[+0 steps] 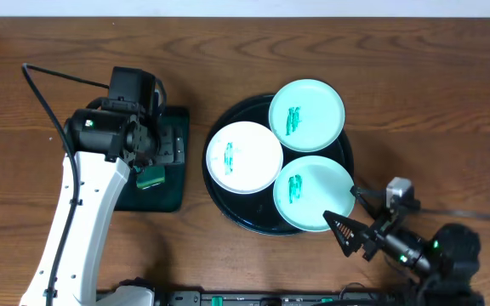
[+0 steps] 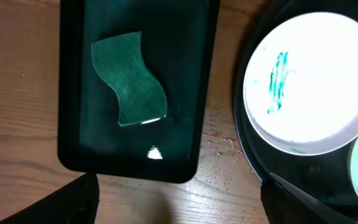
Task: Clean dirty plates on tray and stack at the side
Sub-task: 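Reach the right gripper to the white plate's rim on the round tray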
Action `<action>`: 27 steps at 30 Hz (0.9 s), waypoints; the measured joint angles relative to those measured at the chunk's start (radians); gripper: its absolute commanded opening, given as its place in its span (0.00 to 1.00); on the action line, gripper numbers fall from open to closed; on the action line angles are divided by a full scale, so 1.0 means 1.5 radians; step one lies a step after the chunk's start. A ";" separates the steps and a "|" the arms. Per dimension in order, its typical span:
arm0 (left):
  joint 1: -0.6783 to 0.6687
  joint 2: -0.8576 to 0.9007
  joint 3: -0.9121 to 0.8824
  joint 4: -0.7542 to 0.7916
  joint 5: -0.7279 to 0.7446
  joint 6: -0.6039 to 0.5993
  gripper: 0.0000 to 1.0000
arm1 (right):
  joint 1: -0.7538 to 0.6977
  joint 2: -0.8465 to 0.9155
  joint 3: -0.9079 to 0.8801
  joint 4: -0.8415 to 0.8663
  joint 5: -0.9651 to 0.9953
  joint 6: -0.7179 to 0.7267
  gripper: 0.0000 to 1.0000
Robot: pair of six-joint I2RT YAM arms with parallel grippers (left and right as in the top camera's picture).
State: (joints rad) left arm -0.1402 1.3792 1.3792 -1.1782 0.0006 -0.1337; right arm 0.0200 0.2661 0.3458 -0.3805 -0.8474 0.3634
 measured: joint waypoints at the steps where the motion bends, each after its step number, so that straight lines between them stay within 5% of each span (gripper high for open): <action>1: 0.000 0.000 0.000 0.002 0.000 0.000 0.84 | 0.005 0.040 0.031 -0.020 -0.005 -0.014 0.99; 9: 0.000 0.000 0.001 0.010 0.000 0.000 0.84 | 0.131 0.454 0.310 -0.192 0.018 -0.145 0.99; 19: 0.000 0.000 0.002 0.010 0.000 0.000 0.84 | 0.323 0.941 0.760 -0.504 0.270 -0.235 0.99; 27: 0.000 0.000 0.003 0.010 0.000 0.000 0.84 | 0.333 1.099 0.900 -0.514 0.365 -0.246 0.99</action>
State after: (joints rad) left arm -0.1402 1.3792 1.3830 -1.1633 0.0006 -0.1337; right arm 0.5194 1.9152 1.6951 -1.1515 -0.2996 -0.0059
